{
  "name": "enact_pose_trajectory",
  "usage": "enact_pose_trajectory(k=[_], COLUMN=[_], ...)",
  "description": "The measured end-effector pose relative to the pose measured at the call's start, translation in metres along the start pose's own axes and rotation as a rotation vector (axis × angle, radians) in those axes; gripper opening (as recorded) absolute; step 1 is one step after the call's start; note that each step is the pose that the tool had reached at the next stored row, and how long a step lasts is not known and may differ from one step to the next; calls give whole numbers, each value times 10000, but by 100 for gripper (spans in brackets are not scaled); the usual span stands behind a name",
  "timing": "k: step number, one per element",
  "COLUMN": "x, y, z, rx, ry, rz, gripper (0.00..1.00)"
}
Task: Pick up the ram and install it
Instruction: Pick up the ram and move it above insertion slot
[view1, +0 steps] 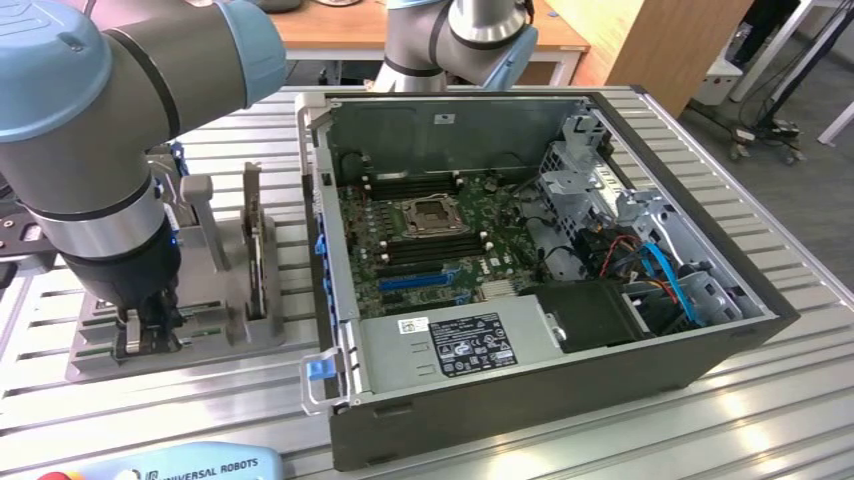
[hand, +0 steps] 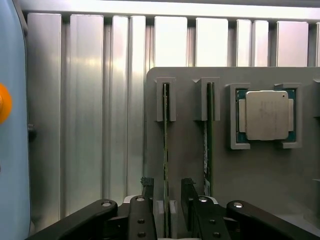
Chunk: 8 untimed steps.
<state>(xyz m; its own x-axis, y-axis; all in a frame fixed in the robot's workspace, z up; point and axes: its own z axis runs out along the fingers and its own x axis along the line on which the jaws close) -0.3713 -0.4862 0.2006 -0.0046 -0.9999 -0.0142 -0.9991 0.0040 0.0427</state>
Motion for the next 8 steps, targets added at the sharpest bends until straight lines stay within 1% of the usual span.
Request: enact_pose_trajectory(k=[8], x=[0], y=[0], z=[11], rx=[-3], ry=[3], rz=[1], gripper=[36])
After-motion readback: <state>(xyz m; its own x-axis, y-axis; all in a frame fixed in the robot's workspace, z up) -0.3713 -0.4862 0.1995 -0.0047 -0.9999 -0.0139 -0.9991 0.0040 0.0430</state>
